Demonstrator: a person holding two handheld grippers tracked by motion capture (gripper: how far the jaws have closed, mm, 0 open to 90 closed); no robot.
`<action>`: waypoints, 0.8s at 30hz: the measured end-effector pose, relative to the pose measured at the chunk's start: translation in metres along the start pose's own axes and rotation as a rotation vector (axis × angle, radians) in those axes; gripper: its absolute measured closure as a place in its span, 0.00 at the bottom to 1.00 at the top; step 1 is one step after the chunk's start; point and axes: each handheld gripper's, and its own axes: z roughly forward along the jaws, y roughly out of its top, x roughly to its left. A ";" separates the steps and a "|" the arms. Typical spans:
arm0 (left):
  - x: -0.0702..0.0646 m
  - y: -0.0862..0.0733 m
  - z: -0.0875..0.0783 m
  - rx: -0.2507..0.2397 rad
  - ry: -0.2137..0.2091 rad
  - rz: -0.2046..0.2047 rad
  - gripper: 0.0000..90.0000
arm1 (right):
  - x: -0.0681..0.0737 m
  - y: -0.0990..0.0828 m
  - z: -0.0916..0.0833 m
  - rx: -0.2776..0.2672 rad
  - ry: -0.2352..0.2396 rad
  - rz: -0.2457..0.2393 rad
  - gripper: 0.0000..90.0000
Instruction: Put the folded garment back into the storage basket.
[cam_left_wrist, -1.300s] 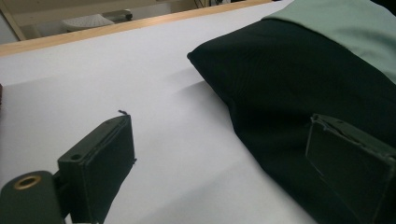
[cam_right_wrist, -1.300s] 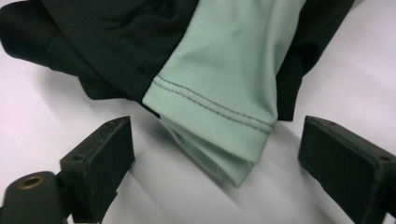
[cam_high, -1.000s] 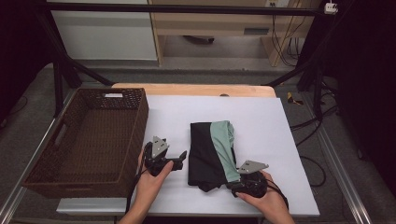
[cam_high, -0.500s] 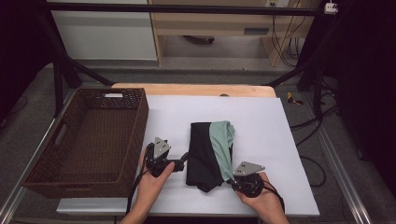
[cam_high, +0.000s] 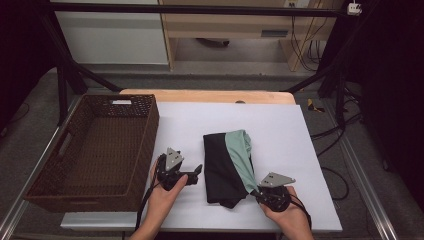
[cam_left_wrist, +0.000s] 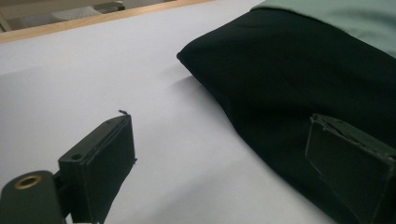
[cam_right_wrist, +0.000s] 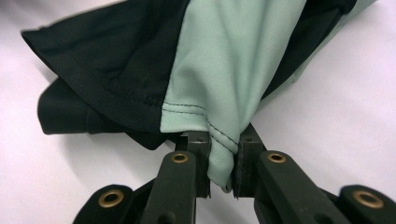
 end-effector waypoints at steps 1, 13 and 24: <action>0.000 0.000 0.000 0.000 0.000 -0.001 0.09 | 0.000 0.001 -0.001 -0.008 0.000 0.003 0.91; 0.002 0.001 -0.002 -0.006 -0.003 -0.007 0.09 | -0.001 0.001 -0.011 -0.045 0.002 0.032 0.91; 0.001 0.001 -0.001 0.002 -0.008 -0.003 0.09 | -0.003 0.004 -0.015 -0.103 -0.019 0.057 0.91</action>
